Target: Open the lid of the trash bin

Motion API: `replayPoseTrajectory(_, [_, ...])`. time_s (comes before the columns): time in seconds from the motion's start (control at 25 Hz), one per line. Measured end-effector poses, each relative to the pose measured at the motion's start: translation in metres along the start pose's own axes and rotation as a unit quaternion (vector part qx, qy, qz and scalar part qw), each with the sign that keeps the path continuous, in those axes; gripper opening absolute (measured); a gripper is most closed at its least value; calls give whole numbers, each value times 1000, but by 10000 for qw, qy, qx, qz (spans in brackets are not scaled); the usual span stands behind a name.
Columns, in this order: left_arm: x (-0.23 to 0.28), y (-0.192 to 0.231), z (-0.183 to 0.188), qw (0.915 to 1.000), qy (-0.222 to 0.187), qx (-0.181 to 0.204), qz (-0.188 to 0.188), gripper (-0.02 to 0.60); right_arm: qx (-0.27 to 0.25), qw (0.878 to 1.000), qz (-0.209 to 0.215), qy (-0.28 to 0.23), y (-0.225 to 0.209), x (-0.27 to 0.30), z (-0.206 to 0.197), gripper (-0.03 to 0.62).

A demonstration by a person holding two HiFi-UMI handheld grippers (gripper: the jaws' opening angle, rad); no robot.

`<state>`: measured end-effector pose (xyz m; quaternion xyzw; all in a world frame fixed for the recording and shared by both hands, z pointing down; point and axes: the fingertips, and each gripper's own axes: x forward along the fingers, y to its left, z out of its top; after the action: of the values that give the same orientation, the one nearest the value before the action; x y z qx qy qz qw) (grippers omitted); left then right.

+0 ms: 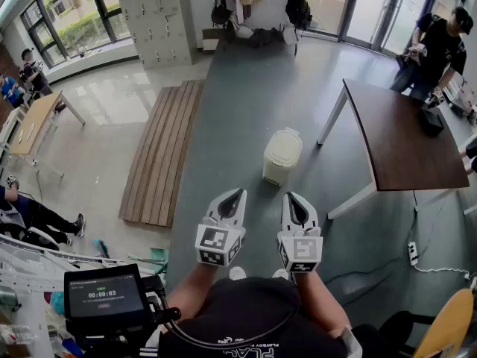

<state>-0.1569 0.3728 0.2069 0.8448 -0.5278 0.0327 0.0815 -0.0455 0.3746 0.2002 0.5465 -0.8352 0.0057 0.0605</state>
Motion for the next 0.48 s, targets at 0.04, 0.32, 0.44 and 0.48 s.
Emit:
replayPoseTrajectory(0.04, [0,-1,0,10000,-10,0,-13,-2,-6,10000,-9,7,0,-1,-2,2])
replayPoseTrajectory(0.32, [-7,-6,-13,9997,13,-242,-94,-2,-46,9999,-69,111,7,-12,-13,2])
replayPoseTrajectory(0.44, [-2,-7,-13,9997,41,-207,-140,-2,-19,9996,-175,206,0,-9,-15,2])
replayPoseTrajectory(0.48, [4,-3,-13,9997,61,-208,-145,-2,-15,9995,-203,233,-2,-2,-16,2])
